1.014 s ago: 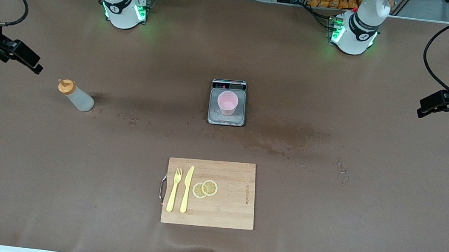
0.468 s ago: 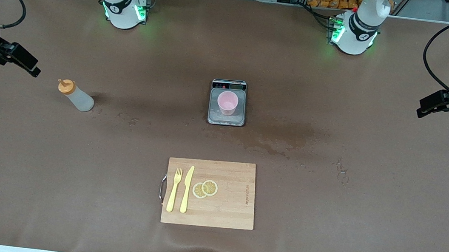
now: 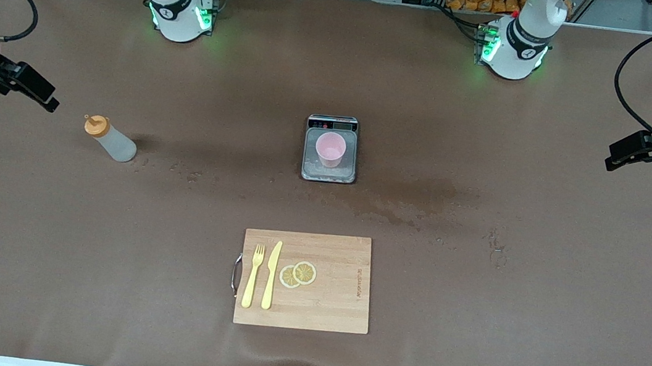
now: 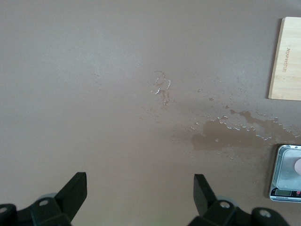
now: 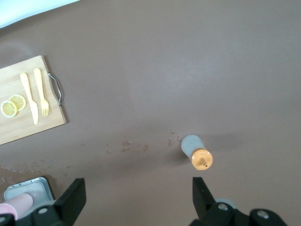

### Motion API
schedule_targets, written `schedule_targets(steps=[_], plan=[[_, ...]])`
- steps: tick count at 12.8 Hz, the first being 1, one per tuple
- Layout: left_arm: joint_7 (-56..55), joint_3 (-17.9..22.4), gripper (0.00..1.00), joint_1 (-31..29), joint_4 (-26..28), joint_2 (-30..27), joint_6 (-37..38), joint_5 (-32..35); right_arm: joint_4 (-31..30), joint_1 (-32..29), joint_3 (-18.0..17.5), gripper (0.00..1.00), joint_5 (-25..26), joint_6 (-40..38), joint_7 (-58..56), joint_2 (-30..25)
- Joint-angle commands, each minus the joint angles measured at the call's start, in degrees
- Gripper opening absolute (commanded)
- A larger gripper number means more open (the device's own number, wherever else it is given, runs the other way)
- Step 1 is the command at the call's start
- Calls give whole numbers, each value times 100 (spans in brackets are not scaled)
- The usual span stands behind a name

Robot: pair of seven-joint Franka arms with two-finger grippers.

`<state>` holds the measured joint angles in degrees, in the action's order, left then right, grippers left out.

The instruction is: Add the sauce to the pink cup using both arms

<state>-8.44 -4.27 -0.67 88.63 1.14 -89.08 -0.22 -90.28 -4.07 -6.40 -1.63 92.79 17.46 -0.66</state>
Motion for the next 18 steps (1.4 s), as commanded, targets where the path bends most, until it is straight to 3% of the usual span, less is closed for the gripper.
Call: schedule_targets(steps=[1, 18], plan=[[114, -3, 100, -12, 14, -44, -13, -13, 142, 91, 34, 100, 154, -41, -32, 83], [114, -3, 100, -3, -4, -52, -13, -13, 142, 82, 34, 100, 154, -24, -481, 118]])
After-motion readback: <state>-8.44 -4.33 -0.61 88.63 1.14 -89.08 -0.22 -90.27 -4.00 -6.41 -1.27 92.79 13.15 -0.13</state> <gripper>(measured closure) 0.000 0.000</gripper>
